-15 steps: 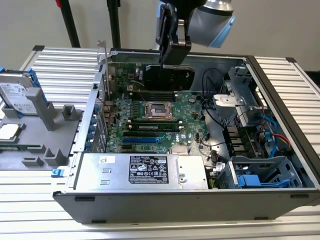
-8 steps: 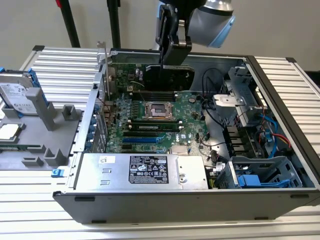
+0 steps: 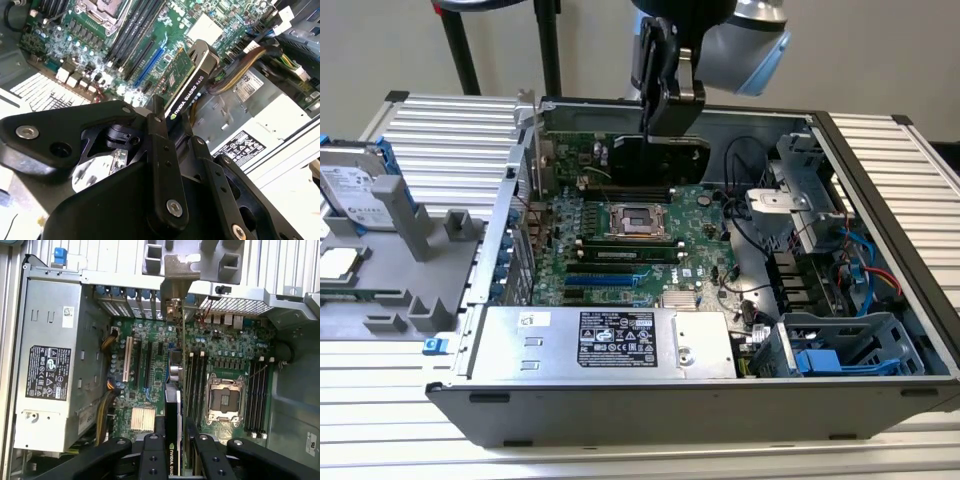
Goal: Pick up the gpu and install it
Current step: 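Insert the gpu into the slot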
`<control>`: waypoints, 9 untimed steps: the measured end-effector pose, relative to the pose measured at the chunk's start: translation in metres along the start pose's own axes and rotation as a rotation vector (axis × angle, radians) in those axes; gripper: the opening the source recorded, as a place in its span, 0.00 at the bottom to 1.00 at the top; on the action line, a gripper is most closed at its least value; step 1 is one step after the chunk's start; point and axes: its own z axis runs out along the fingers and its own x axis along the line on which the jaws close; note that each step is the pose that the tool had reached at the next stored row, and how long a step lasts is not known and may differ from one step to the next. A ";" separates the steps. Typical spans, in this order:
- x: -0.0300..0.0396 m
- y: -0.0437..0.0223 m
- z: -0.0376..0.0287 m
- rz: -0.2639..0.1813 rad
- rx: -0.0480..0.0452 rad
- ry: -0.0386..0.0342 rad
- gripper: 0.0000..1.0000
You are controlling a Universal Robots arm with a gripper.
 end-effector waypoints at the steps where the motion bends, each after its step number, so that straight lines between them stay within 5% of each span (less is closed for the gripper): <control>1: 0.0000 -0.0004 0.0005 0.000 0.0000 0.0000 0.00; 9: 0.0003 -0.0027 0.0037 0.000 0.0065 0.0006 0.00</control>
